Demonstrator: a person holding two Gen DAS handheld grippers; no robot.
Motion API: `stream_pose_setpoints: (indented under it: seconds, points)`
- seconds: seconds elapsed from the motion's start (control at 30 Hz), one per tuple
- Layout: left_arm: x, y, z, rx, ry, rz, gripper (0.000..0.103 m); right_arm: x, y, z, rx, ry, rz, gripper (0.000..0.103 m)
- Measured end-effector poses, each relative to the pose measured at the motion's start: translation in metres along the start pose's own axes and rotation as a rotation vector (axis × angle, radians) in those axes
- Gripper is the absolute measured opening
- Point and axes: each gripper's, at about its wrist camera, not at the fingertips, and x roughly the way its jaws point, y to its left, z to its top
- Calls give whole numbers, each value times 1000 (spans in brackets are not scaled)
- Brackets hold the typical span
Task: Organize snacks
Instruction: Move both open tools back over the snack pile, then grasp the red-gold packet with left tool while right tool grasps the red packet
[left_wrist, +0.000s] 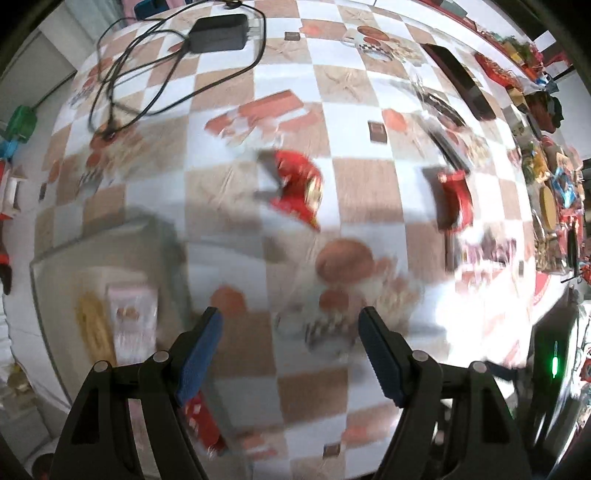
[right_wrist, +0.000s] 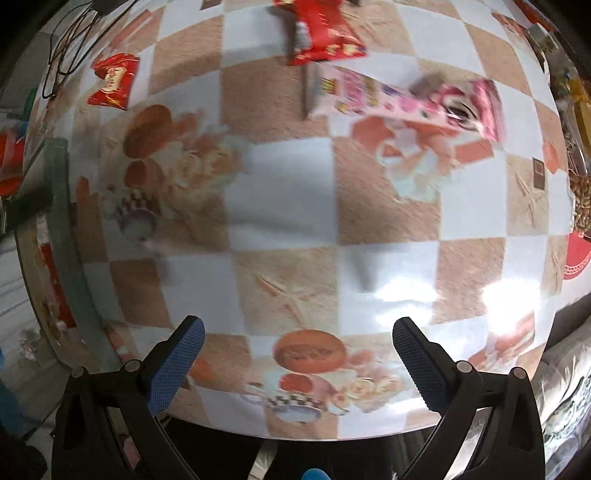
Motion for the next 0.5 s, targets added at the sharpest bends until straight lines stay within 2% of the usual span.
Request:
stream_pose_setpoints:
  seconds: [0.1, 0.23, 0.5]
  points:
    - [10, -9, 22, 7, 1, 26, 79, -2, -18, -7, -1, -1, -4, 103]
    - [21, -17, 46, -3, 4, 44, 79, -18, -33, -2, -15, -55, -15, 103]
    - [40, -23, 74, -20, 15, 80, 79, -66, -36, 55, -55, -200, -42, 103]
